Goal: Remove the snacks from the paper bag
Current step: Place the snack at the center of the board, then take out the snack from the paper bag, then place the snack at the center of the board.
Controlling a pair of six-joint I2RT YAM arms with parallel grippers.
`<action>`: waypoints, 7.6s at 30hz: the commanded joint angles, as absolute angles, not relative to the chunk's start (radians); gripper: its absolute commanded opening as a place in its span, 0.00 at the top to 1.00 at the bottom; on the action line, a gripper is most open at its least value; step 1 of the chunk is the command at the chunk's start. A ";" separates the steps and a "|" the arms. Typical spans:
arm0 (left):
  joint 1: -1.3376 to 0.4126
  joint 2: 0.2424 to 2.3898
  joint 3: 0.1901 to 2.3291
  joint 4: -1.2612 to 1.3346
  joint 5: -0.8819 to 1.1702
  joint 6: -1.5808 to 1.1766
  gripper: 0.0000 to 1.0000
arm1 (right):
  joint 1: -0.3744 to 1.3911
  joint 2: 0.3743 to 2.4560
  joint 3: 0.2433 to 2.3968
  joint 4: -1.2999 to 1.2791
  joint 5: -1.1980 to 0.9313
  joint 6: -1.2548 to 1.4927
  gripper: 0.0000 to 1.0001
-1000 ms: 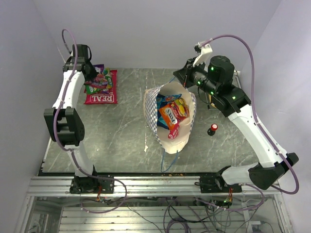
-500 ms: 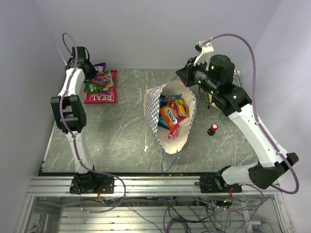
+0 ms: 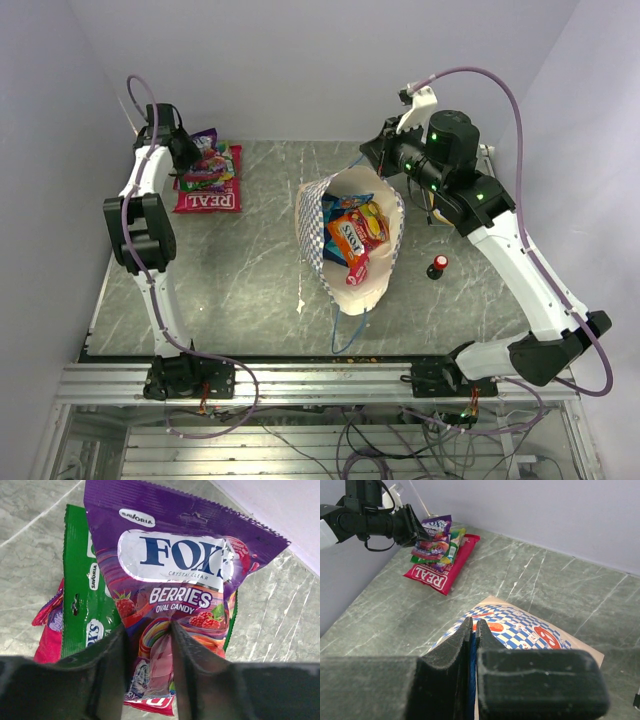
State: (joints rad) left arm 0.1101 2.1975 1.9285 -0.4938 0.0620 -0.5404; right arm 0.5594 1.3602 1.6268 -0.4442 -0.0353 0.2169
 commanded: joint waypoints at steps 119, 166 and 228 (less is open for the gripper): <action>-0.935 2.058 1.522 -0.171 -0.414 -0.014 0.01 | 0.555 1.345 1.647 -0.425 -0.146 0.233 1.00; -0.923 1.909 1.601 -0.498 -0.249 -0.186 0.92 | 0.555 1.294 1.578 -0.376 -0.172 0.255 1.00; -0.940 0.966 1.446 -0.588 -0.178 -0.194 0.93 | 0.552 1.305 1.487 -0.354 -0.089 0.193 1.00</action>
State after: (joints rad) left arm -0.9360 1.0126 1.3796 -0.6357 -0.0364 -0.2001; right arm 0.5552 1.2987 1.4937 -0.3698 -0.0738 0.1902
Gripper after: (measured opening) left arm 0.157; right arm 0.023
